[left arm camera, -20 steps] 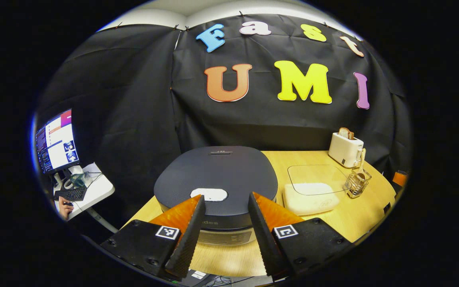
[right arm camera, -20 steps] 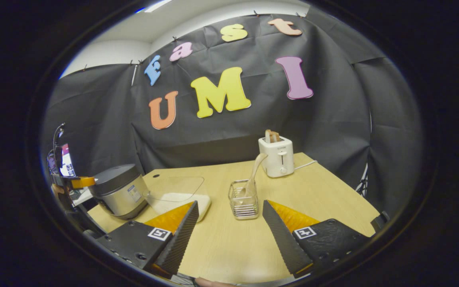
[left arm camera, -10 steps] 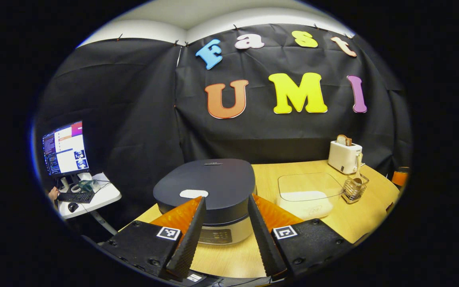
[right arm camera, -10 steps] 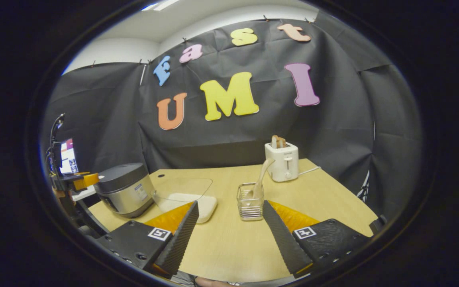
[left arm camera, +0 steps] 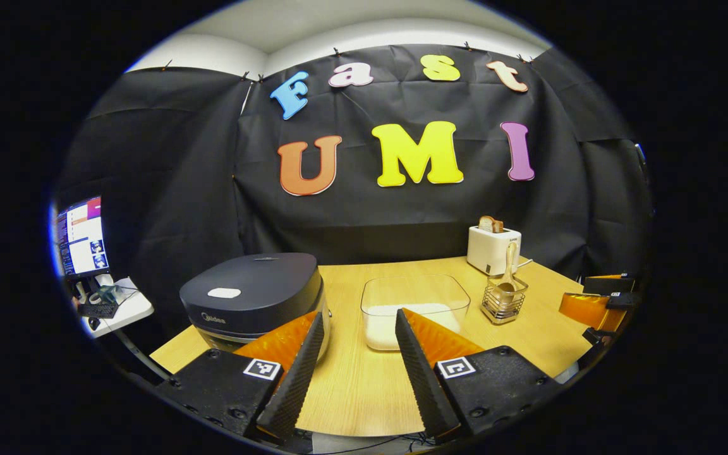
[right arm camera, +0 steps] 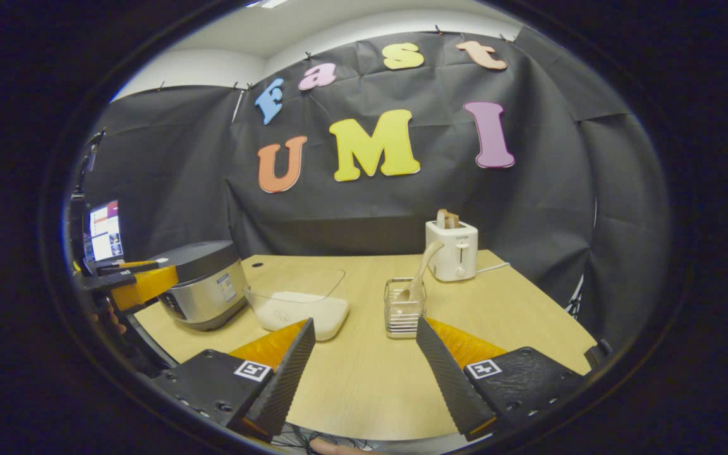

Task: Close the left gripper, press the button to open the rice cooker; take a wooden spoon from the chopstick holder with the right hand, scoop a spoonful of rice and pour it into the rice cooker, then put the wooden spoon back into the chopstick holder.

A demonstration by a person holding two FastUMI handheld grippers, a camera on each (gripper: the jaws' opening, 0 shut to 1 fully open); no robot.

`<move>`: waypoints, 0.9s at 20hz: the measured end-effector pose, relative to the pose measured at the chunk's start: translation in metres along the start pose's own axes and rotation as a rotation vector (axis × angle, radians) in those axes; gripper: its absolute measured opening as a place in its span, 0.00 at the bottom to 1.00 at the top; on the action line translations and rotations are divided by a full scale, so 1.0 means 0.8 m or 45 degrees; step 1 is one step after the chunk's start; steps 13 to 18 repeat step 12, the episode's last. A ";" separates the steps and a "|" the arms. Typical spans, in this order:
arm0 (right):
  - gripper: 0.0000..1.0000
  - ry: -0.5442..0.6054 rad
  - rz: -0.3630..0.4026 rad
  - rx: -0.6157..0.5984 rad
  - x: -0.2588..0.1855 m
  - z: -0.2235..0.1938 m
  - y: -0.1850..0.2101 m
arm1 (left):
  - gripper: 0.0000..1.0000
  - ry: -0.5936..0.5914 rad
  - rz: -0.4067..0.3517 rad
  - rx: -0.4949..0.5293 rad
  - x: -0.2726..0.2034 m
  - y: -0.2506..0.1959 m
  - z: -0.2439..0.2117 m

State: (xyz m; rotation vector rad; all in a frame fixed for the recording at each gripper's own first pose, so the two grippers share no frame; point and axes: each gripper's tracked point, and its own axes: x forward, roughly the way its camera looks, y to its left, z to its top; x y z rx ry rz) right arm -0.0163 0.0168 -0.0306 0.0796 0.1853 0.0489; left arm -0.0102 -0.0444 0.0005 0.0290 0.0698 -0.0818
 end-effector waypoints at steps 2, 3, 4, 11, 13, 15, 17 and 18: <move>0.96 -0.023 0.011 0.014 -0.002 -0.005 0.005 | 0.78 -0.018 -0.018 -0.019 -0.002 -0.012 -0.003; 0.92 -0.033 0.013 0.010 -0.004 -0.007 0.007 | 0.72 -0.025 -0.025 -0.036 -0.002 -0.017 -0.005; 0.96 -0.041 0.017 -0.002 -0.006 -0.008 0.010 | 0.80 -0.019 -0.034 -0.053 -0.002 -0.021 -0.008; 0.96 -0.107 -0.006 -0.108 -0.017 0.003 0.028 | 0.88 -0.020 -0.022 -0.162 -0.005 -0.013 -0.016; 0.96 -0.105 -0.002 -0.108 -0.017 0.002 0.032 | 0.88 -0.027 -0.011 -0.167 -0.006 -0.009 -0.014; 0.96 -0.105 -0.002 -0.108 -0.017 0.002 0.032 | 0.88 -0.027 -0.011 -0.167 -0.006 -0.009 -0.014; 0.96 -0.105 -0.002 -0.108 -0.017 0.002 0.032 | 0.88 -0.027 -0.011 -0.167 -0.006 -0.009 -0.014; 0.96 -0.105 -0.002 -0.108 -0.017 0.002 0.032 | 0.88 -0.027 -0.011 -0.167 -0.006 -0.009 -0.014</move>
